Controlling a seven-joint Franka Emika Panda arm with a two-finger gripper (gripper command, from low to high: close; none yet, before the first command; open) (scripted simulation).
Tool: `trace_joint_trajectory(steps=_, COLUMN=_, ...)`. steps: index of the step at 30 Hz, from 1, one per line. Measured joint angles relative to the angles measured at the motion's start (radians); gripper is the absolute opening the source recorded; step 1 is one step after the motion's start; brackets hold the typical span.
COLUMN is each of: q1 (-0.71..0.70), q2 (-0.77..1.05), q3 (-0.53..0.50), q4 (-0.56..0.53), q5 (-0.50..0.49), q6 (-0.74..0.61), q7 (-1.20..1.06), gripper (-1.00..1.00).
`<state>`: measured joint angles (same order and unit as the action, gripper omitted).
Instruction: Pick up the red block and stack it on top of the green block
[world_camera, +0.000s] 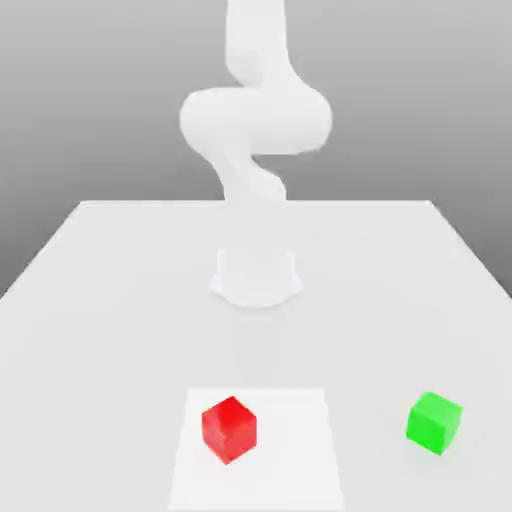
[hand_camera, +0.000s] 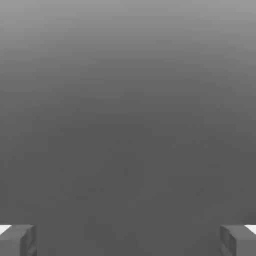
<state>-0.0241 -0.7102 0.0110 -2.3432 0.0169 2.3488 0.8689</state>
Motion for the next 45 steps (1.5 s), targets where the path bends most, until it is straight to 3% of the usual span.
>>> trace_joint_trajectory(steps=11, q1=-0.096, q2=0.406, q3=0.062, q4=-0.194, q5=0.034, q6=0.221, q7=0.342, gripper=0.00)
trace_joint_trajectory(steps=20, q1=-0.137, q2=0.733, q3=0.066, q4=-0.349, q5=-0.018, q6=0.398, q7=0.674, gripper=0.00)
trace_joint_trajectory(steps=26, q1=-0.114, q2=0.951, q3=0.033, q4=-0.338, q5=-0.065, q6=0.573, q7=0.738, gripper=0.00)
trace_joint_trajectory(steps=27, q1=-0.110, q2=0.978, q3=0.028, q4=-0.335, q5=-0.070, q6=0.597, q7=0.742, gripper=-1.00)
trace_joint_trajectory(steps=34, q1=-0.111, q2=0.981, q3=0.028, q4=-0.334, q5=-0.072, q6=0.601, q7=0.744, gripper=-1.00)
trace_joint_trajectory(steps=40, q1=-0.115, q2=0.794, q3=0.051, q4=-0.360, q5=-0.032, q6=0.439, q7=0.714, gripper=-1.00)
trace_joint_trajectory(steps=45, q1=0.058, q2=0.762, q3=0.147, q4=-0.317, q5=-0.030, q6=0.364, q7=0.699, gripper=-1.00)
